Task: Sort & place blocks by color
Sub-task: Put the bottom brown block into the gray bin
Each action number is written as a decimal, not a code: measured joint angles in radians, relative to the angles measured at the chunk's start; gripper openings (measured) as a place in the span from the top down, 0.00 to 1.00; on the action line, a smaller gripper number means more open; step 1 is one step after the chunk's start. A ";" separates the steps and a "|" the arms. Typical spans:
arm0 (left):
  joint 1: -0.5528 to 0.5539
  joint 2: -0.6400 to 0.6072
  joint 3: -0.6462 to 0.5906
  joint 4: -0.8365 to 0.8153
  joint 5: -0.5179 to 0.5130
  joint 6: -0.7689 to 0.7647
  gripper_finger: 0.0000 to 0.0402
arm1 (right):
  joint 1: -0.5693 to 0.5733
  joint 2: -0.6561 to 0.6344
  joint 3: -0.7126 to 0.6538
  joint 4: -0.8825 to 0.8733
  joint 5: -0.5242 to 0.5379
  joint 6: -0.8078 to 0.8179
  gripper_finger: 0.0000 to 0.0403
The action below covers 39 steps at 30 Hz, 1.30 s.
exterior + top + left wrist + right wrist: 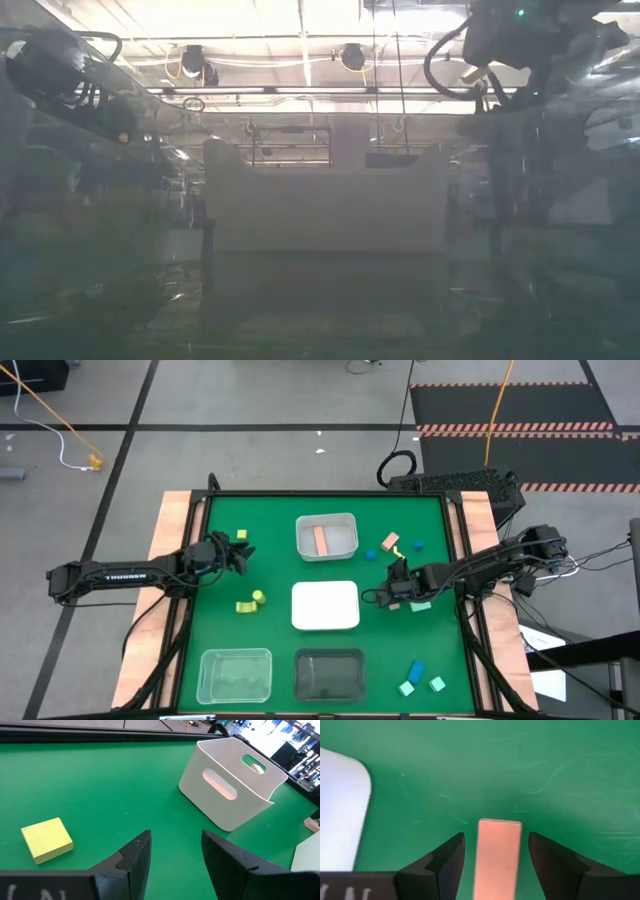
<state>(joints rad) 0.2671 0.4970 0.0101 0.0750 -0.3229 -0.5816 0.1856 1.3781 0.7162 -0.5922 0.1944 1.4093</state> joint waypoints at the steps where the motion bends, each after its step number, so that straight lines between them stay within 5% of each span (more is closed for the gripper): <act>1: 0.000 0.000 0.000 0.000 0.000 -0.001 0.56 | 0.000 0.000 0.000 -0.004 0.012 0.000 0.48; 15: 0.000 0.000 0.000 0.000 0.000 0.000 0.56 | 0.045 0.132 0.005 0.029 0.001 -0.016 0.48; 20: 0.000 0.000 0.000 0.000 0.000 0.000 0.56 | 0.052 0.138 0.004 0.004 0.015 0.020 0.58; 24: 0.000 0.000 0.000 0.000 0.000 -0.001 0.56 | 0.052 0.131 0.003 0.004 0.020 0.015 0.73; 39: 0.000 0.000 0.000 0.001 0.000 0.000 0.56 | 0.052 -0.053 -0.003 0.105 0.053 -0.015 0.73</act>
<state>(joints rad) 0.2669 0.4969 0.0102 0.0762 -0.3229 -0.5812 0.2379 1.3255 0.7132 -0.4873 0.2477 1.3943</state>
